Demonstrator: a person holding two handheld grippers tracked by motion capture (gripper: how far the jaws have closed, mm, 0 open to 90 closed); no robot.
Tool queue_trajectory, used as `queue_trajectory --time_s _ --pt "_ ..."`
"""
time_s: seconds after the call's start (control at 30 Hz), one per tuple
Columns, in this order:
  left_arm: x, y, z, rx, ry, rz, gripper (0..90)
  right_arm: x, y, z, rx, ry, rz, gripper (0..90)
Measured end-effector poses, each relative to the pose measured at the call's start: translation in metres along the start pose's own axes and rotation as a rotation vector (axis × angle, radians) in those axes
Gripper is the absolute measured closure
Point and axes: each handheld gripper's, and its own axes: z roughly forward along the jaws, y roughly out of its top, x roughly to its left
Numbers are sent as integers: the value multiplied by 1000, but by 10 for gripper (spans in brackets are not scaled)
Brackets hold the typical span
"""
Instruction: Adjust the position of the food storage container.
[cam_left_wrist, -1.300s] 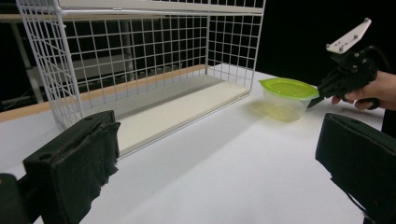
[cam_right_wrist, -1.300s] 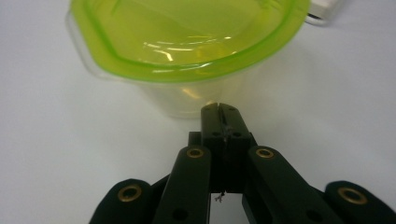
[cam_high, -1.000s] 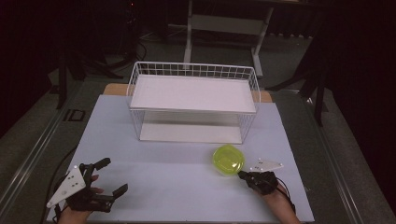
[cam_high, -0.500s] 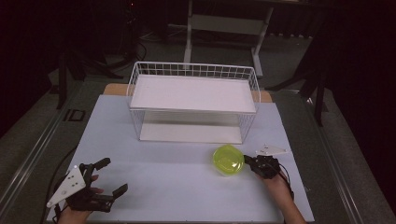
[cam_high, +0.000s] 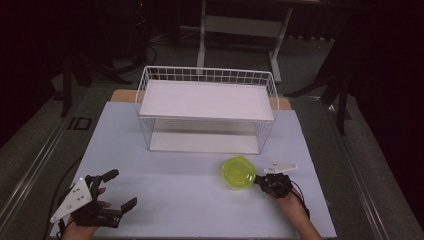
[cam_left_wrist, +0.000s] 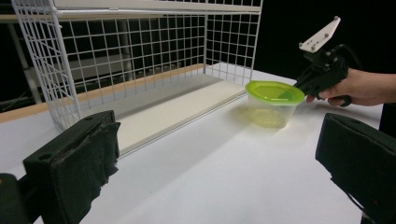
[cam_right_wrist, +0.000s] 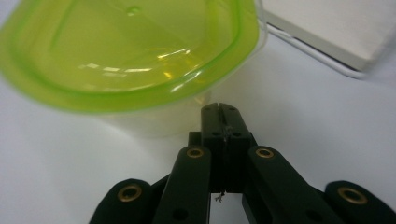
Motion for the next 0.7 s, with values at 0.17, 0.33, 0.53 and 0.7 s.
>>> queue_trajectory --time_s 0.17,0.33,0.53,0.7 --pt "0 0 0 1 -1 1 4 13 5 7 17 55 -34 900" --pt "0 0 -1 -1 -1 4 4 4 10 12 11 8 -22 900" --pt "0 0 -1 0 0 4 4 -9 16 19 17 -26 -4 900" --pt "0 0 -1 0 0 1 4 -2 18 21 12 13 -24 900"
